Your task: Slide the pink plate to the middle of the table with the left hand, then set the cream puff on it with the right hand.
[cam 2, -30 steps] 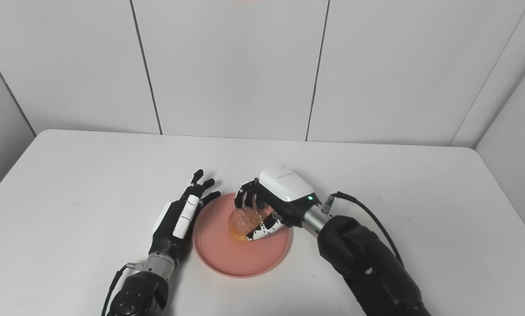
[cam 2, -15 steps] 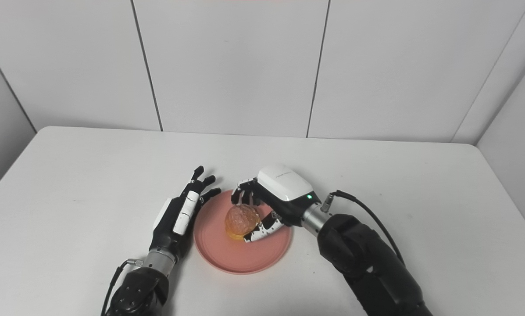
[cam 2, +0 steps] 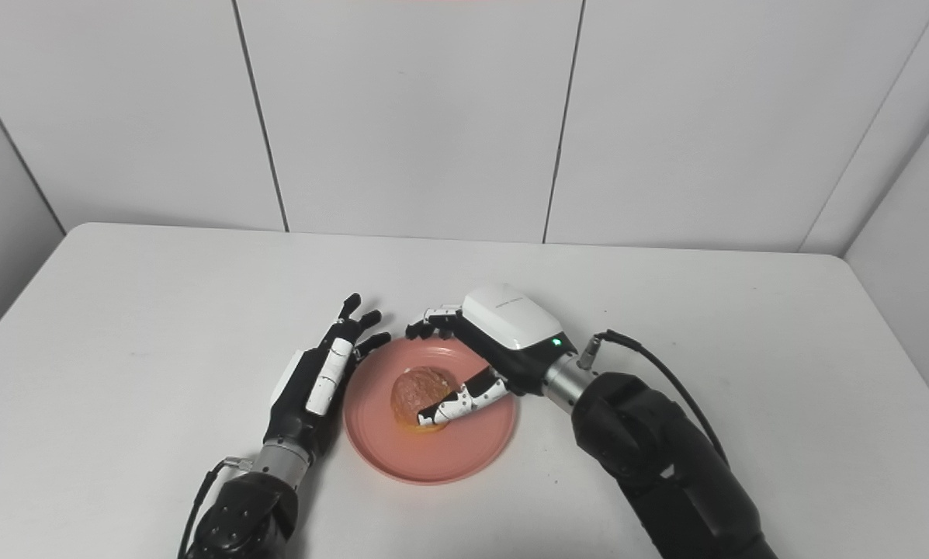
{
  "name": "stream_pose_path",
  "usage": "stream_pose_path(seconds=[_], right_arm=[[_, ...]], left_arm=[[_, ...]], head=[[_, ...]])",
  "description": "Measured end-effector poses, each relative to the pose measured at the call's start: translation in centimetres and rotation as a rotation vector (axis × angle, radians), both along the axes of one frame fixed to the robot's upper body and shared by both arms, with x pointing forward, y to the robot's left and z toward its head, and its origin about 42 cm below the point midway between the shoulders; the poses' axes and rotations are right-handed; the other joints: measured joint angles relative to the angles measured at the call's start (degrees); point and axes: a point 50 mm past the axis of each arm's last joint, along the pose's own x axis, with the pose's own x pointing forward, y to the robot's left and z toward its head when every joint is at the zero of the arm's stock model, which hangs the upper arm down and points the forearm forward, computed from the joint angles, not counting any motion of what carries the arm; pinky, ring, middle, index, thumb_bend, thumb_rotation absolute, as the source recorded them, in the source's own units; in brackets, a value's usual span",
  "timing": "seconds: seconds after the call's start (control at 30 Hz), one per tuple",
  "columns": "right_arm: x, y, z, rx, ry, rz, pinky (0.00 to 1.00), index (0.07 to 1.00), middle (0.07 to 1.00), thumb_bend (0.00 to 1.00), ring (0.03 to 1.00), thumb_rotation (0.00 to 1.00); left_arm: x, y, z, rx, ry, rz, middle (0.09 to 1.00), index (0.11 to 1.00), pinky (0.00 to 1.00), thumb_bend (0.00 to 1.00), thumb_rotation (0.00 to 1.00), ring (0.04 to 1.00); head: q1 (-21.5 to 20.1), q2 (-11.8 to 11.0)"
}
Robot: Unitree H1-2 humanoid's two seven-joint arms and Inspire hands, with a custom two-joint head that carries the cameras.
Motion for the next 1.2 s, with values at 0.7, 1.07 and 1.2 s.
stream_pose_path(seconds=[0.7,1.07,1.2], right_arm=[[-3.7,-5.9,-6.3,1.114,0.306,-0.457,0.75,0.844,0.841,0.85,0.818,1.00],[-4.3,-5.1,-8.8,1.370,0.467,-0.547,0.85,0.874,0.896,0.86,0.887,0.97],[-5.1,-4.7,-9.9,1.393,0.502,-0.566,0.87,0.879,0.906,0.83,0.892,0.98]], left_arm=[[0.2,0.9,-0.3,0.092,-0.129,0.200,0.997,0.968,0.81,0.86,0.91,0.961],[0.2,1.9,-0.5,0.221,-0.177,0.226,1.000,1.000,0.99,0.76,0.97,1.000],[0.3,2.4,-0.5,0.236,-0.177,0.221,1.000,1.000,1.00,0.76,0.97,1.000]], head=[[-1.85,0.26],[-3.16,0.88],[-4.83,1.23]])
